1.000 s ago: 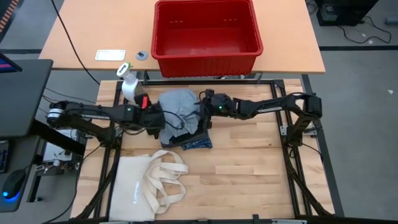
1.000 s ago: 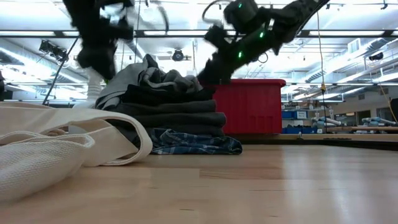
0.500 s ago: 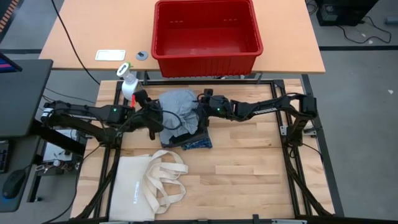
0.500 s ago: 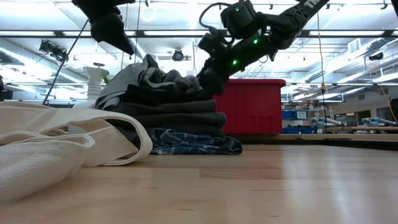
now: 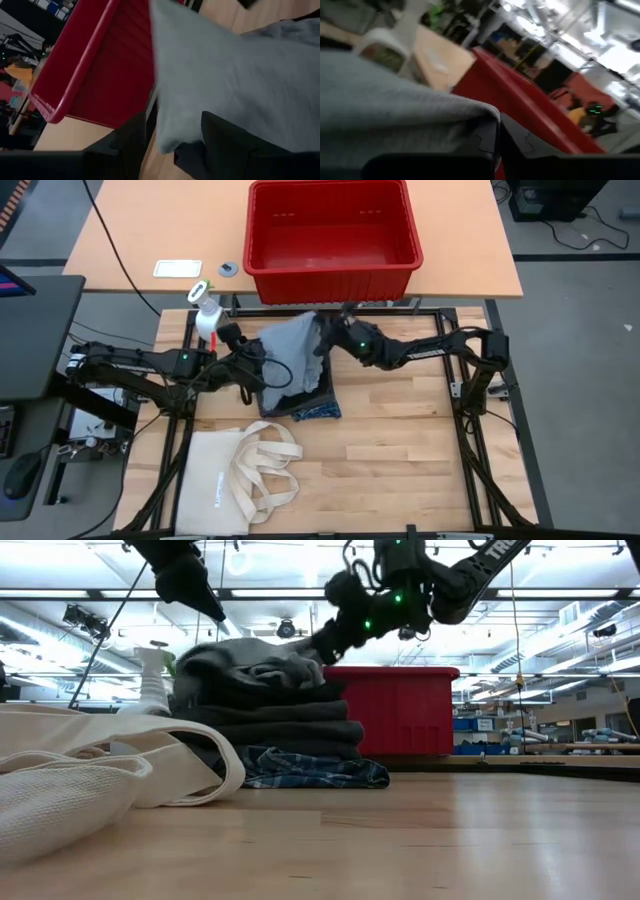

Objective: Fold Laundry from Bin
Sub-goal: Fold the gray shirt

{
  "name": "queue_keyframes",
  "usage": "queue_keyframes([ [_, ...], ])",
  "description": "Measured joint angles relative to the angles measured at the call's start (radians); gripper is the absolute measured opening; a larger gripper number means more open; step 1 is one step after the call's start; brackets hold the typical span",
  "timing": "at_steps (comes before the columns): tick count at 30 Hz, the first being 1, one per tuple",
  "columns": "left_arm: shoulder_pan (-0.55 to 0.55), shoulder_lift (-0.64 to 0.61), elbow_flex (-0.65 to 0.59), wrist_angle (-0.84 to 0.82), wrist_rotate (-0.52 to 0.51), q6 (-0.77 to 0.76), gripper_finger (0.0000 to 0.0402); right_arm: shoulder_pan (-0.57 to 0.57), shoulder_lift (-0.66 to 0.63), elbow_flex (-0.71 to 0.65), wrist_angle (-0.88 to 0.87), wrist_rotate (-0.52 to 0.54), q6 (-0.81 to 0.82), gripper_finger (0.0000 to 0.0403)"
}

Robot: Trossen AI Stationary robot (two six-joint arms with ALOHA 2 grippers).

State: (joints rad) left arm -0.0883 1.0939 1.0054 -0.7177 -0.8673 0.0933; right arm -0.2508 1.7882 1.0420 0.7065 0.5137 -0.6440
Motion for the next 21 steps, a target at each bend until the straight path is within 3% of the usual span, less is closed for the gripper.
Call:
queue_keyframes([
  [3, 0.0, 0.0, 0.0, -0.001, 0.001, -0.003, 0.0194, -0.002, -0.006, 0.0, 0.048, -0.001, -0.023, 0.0018],
  [8, 0.002, 0.0, 0.0, 0.002, 0.072, -0.004, 0.0194, -0.014, -0.005, 0.0, -0.099, -0.073, 0.008, 0.0029],
  [14, 0.009, 0.0, 0.0, 0.021, 0.123, -0.004, 0.0194, -0.042, -0.004, 0.0, -0.296, -0.044, 0.113, 0.0079],
  [21, 0.008, 0.0, 0.0, 0.027, 0.178, -0.004, 0.0194, 0.019, -0.074, -0.001, -0.333, -0.033, 0.126, 0.0144],
])
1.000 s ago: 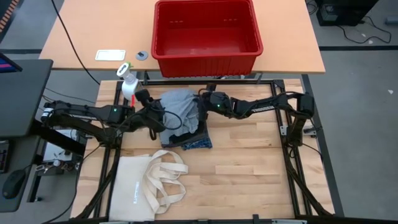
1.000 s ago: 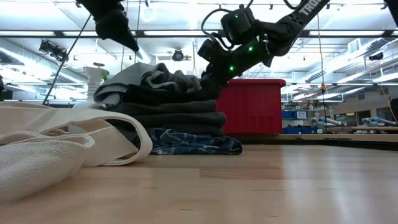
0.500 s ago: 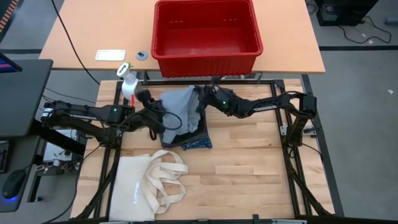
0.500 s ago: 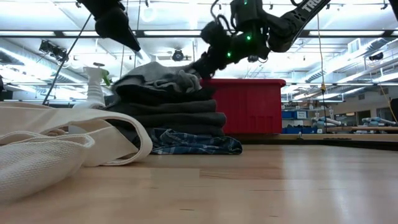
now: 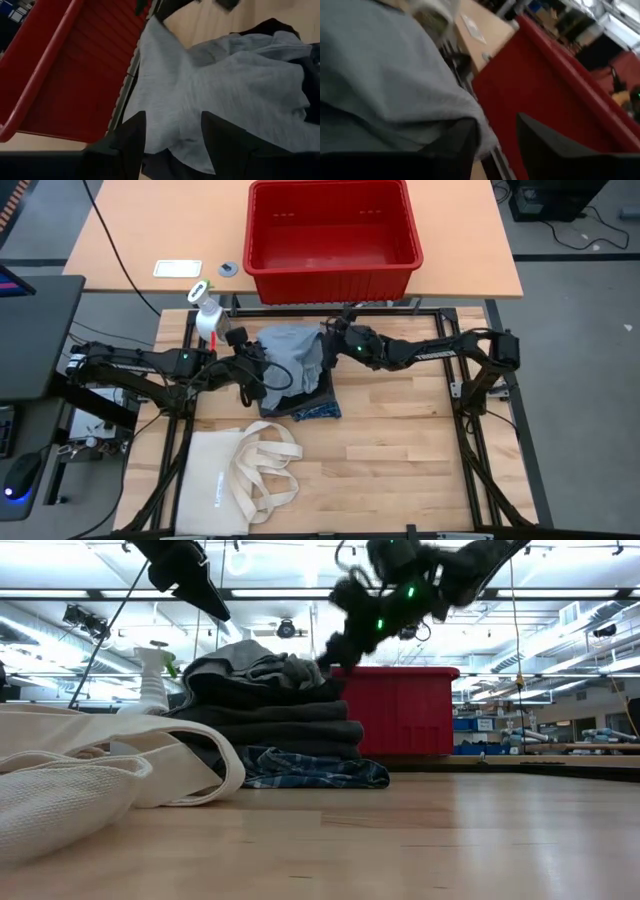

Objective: Fold Laundry from Bin
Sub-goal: Fold the gray shirt

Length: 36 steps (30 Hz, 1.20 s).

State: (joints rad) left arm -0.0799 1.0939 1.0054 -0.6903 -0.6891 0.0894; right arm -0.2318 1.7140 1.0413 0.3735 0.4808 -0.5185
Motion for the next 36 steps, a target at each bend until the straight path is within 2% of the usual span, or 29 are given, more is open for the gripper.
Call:
queue_keyframes([
  [2, 0.0, 0.0, 0.0, 0.0, 0.0, 0.0, 0.0194, 0.03, -0.031, 0.0, -0.015, 0.009, -0.007, 0.0152],
  [4, 0.0, 0.0, 0.0, 0.0, 0.0, 0.0, 0.0194, 0.052, -0.053, 0.0, -0.053, 0.082, -0.012, 0.0155],
  [9, -0.008, 0.0, 0.0, -0.001, 0.008, -0.012, 0.0194, 0.026, -0.068, 0.0, -0.228, 0.512, 0.035, 0.0154],
  [11, -0.01, 0.0, 0.0, -0.001, 0.018, -0.015, 0.0194, -0.01, -0.066, 0.0, -0.338, 0.568, 0.113, 0.0154],
  [12, -0.01, 0.0, 0.0, -0.001, 0.024, -0.015, 0.0194, -0.026, -0.066, 0.0, -0.393, 0.554, 0.163, 0.0154],
  [14, -0.01, 0.0, 0.0, -0.001, 0.03, -0.015, 0.0194, -0.049, -0.066, 0.0, -0.478, 0.43, 0.255, 0.0154],
  [18, -0.01, 0.0, 0.0, -0.002, 0.031, -0.015, 0.0194, -0.036, -0.065, 0.0, -0.462, -0.013, 0.304, 0.0153],
  [20, -0.01, 0.0, 0.0, -0.003, 0.032, -0.013, 0.0194, 0.0, -0.065, 0.0, -0.41, -0.133, 0.273, 0.0153],
  [25, -0.01, 0.0, 0.0, -0.004, 0.033, -0.01, 0.0194, 0.13, -0.064, 0.0, -0.278, -0.087, 0.081, 0.0153],
  [30, -0.001, 0.0, 0.0, -0.001, 0.033, 0.001, 0.0194, 0.197, -0.063, 0.0, -0.189, -0.242, -0.002, 0.0154],
  [36, 0.0, 0.0, 0.0, 0.016, 0.033, 0.005, 0.0194, 0.215, -0.012, 0.001, -0.104, -0.243, -0.081, 0.0155],
])
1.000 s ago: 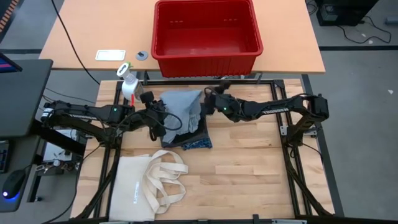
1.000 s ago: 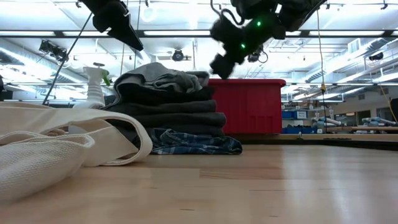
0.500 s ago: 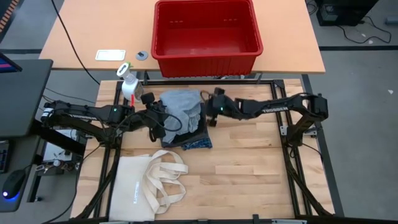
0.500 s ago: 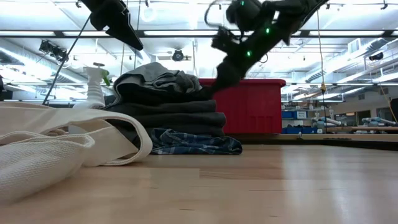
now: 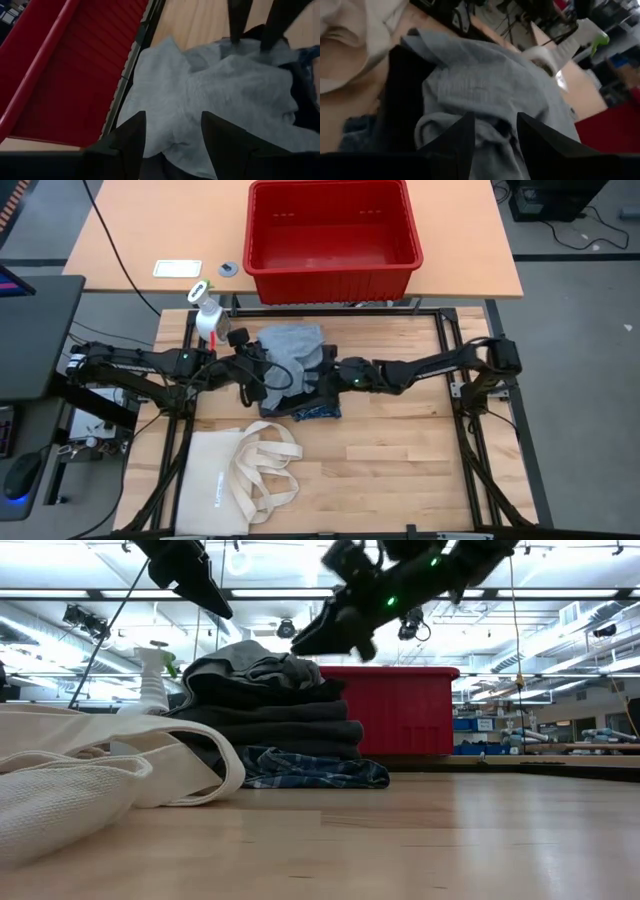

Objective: Fold Laundry from Bin
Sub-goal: Fold the gray shirt

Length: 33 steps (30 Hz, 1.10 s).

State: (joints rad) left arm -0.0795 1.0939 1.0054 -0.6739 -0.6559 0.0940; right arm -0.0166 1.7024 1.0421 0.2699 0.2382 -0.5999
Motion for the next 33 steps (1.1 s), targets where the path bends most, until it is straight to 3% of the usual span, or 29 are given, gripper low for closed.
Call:
queue_keyframes([
  [3, 0.0, 0.0, 0.0, 0.004, 0.0, 0.0, 0.0194, 0.0, 0.061, -0.001, 0.094, 0.011, -0.056, 0.0155],
  [6, 0.0, 0.0, 0.0, -0.001, 0.0, -0.001, 0.0194, 0.0, 0.102, -0.001, 0.198, 0.113, -0.085, 0.0154],
  [8, -0.002, 0.0, 0.0, -0.009, 0.0, -0.005, 0.0194, 0.0, 0.108, -0.001, 0.225, 0.127, -0.106, 0.0148],
  [11, -0.003, 0.0, 0.0, -0.011, 0.005, -0.004, 0.0194, -0.014, 0.109, 0.0, 0.23, 0.061, -0.103, 0.0115],
  [16, -0.002, 0.0, 0.0, -0.011, 0.005, -0.004, 0.0194, -0.048, 0.111, 0.0, 0.177, -0.046, -0.054, 0.0015],
  [20, -0.002, 0.0, 0.0, -0.01, 0.004, -0.004, 0.0194, -0.051, 0.107, 0.0, 0.175, -0.035, -0.046, 0.001],
  [26, -0.002, 0.0, 0.0, -0.022, 0.004, -0.004, 0.0194, 0.001, 0.009, -0.001, 0.164, 0.144, -0.159, 0.0005],
  [33, -0.002, 0.0, 0.0, -0.036, 0.004, -0.022, 0.0194, 0.06, -0.132, 0.0, 0.114, 0.487, -0.18, 0.0004],
])
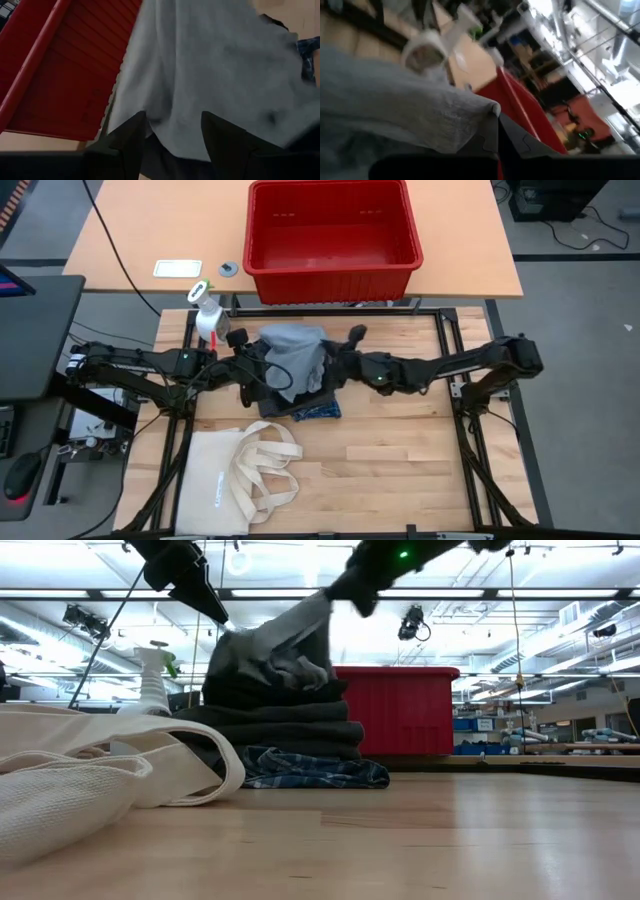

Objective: Fold Laundry from Bin
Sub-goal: Fold the gray shirt

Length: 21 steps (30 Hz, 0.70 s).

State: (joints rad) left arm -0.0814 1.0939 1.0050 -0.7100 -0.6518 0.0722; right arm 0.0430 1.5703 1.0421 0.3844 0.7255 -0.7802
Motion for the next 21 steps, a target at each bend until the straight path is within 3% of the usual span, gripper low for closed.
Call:
queue_keyframes([
  [3, 0.0, 0.0, 0.0, -0.001, 0.0, -0.004, 0.0194, 0.017, -0.056, 0.0, -0.202, -0.03, 0.065, 0.0007],
  [8, 0.0, 0.0, 0.0, -0.001, 0.0, -0.004, 0.0194, 0.007, -0.096, 0.0, -0.474, -0.508, 0.379, 0.0008],
  [10, 0.0, 0.0, 0.0, 0.004, 0.0, 0.0, 0.0194, 0.004, -0.076, 0.0, -0.503, -0.595, 0.441, 0.001],
  [15, 0.0, 0.0, 0.0, 0.037, 0.011, 0.0, 0.0194, 0.001, 0.018, 0.0, -0.553, -0.575, 0.459, 0.0021],
  [21, 0.002, 0.008, -0.033, 0.023, 0.147, -0.019, 0.0194, -0.006, 0.061, -0.001, -0.556, -0.332, 0.439, 0.0056],
])
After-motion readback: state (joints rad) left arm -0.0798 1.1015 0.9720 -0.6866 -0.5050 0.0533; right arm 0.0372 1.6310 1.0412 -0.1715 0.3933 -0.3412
